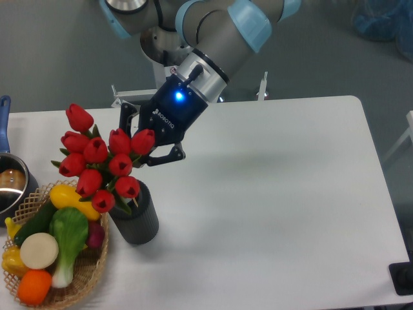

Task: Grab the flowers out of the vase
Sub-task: 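Lift the gripped tulips straight up out of the grey vase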

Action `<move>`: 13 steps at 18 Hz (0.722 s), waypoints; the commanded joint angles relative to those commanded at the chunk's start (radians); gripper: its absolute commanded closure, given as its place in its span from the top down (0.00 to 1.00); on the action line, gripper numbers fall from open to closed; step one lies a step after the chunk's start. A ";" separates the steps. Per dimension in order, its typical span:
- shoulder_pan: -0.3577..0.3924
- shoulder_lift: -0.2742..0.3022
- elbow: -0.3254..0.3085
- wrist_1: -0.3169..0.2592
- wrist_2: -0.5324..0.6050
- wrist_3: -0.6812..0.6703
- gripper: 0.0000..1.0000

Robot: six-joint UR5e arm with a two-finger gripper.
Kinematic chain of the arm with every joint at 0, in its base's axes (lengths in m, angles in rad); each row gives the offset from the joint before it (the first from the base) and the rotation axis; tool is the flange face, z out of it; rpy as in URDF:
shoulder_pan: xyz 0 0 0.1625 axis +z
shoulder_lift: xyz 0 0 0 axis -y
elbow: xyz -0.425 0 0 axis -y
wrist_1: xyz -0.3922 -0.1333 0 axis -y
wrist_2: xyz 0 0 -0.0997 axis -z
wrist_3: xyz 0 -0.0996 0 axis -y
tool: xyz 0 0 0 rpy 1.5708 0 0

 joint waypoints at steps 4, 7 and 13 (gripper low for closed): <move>0.012 0.002 0.040 0.000 -0.002 -0.067 0.00; 0.015 0.000 0.068 0.000 0.000 -0.103 0.00; 0.060 0.000 0.094 0.002 0.006 -0.086 0.01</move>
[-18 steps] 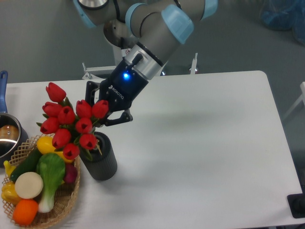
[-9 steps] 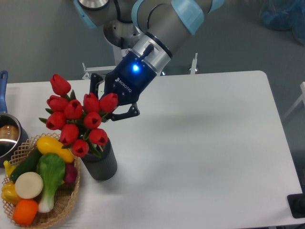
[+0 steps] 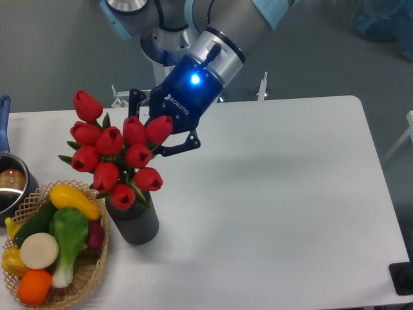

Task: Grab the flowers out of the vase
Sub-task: 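Lift the gripped tulips straight up out of the grey vase, then carry the tulip bunch away from the vase and lower it over the table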

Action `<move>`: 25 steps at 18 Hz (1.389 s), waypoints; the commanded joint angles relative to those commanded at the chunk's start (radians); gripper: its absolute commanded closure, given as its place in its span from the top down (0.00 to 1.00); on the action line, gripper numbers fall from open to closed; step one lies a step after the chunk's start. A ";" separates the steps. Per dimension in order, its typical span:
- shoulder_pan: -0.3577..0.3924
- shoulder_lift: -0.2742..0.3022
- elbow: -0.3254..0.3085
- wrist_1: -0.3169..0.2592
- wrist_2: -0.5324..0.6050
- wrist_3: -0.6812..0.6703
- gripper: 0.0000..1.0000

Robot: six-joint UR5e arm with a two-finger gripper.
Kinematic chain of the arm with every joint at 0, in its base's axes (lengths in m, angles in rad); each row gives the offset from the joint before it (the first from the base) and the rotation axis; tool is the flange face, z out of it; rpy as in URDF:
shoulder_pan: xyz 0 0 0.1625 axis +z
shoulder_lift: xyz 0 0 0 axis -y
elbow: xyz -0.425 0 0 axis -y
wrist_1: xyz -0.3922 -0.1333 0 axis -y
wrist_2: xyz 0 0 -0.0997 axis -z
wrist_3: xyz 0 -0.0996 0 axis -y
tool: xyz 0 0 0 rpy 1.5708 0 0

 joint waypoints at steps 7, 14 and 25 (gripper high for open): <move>0.088 0.009 0.040 -0.002 0.032 0.189 0.00; 0.100 0.017 0.043 -0.006 0.259 0.310 0.00; 0.080 -0.014 0.035 -0.041 0.596 0.440 0.00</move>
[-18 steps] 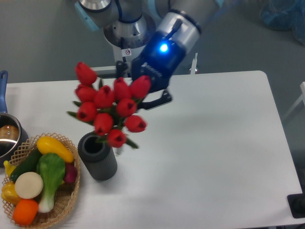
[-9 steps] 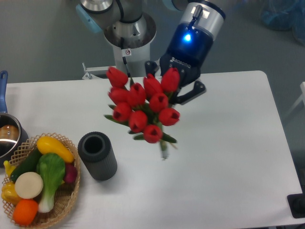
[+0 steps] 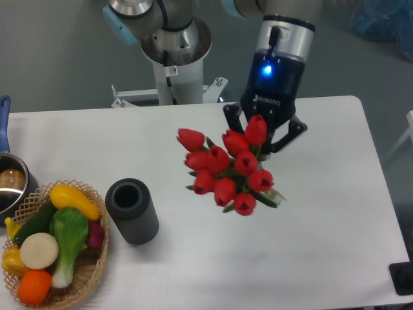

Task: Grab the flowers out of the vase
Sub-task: 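Carry the tulip bunch away from the vase and lower it over the table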

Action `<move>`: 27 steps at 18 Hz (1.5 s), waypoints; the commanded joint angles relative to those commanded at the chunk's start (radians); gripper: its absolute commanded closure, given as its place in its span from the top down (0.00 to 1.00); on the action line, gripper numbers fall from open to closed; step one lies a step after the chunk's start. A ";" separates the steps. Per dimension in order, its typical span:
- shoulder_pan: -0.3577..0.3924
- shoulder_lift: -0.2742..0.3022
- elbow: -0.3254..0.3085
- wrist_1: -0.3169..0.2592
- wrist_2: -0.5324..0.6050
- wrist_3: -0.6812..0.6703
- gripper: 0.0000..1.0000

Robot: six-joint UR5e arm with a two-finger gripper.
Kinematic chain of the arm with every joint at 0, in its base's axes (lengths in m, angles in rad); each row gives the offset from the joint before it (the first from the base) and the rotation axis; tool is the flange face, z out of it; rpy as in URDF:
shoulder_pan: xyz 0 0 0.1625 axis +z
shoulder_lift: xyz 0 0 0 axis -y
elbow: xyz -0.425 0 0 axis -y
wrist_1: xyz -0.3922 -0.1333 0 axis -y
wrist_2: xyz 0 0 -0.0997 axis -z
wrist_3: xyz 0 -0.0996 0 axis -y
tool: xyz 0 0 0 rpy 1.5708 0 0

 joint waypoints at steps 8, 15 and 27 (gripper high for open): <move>-0.054 0.006 -0.015 -0.023 0.169 -0.002 0.00; -0.068 -0.009 0.032 -0.143 0.289 0.026 0.00; -0.074 -0.196 0.152 -0.325 0.490 0.101 0.00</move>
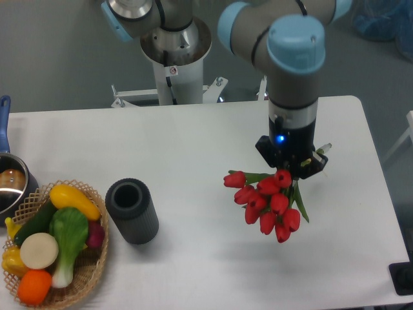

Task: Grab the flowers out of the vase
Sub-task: 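Carry the tulip bunch away from the vase and lower it over the table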

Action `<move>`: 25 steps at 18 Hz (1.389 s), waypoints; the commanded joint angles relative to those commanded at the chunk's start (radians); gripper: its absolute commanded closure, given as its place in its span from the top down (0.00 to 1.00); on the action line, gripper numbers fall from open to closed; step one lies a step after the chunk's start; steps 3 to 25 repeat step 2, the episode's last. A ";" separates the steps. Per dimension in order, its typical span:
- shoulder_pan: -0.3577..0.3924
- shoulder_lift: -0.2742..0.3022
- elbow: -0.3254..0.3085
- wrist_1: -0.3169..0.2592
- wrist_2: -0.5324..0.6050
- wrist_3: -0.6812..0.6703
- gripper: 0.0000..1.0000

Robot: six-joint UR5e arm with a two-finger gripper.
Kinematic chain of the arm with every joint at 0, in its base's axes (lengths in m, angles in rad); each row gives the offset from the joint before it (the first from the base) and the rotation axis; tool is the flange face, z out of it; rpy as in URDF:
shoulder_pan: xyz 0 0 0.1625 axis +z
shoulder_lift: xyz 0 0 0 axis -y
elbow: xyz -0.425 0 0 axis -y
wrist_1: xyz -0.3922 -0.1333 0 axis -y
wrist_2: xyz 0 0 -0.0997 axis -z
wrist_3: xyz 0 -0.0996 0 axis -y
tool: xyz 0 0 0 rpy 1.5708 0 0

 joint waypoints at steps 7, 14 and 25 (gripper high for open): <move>0.002 -0.006 0.000 0.003 -0.005 0.002 0.00; 0.002 -0.006 0.000 0.003 -0.005 0.002 0.00; 0.002 -0.006 0.000 0.003 -0.005 0.002 0.00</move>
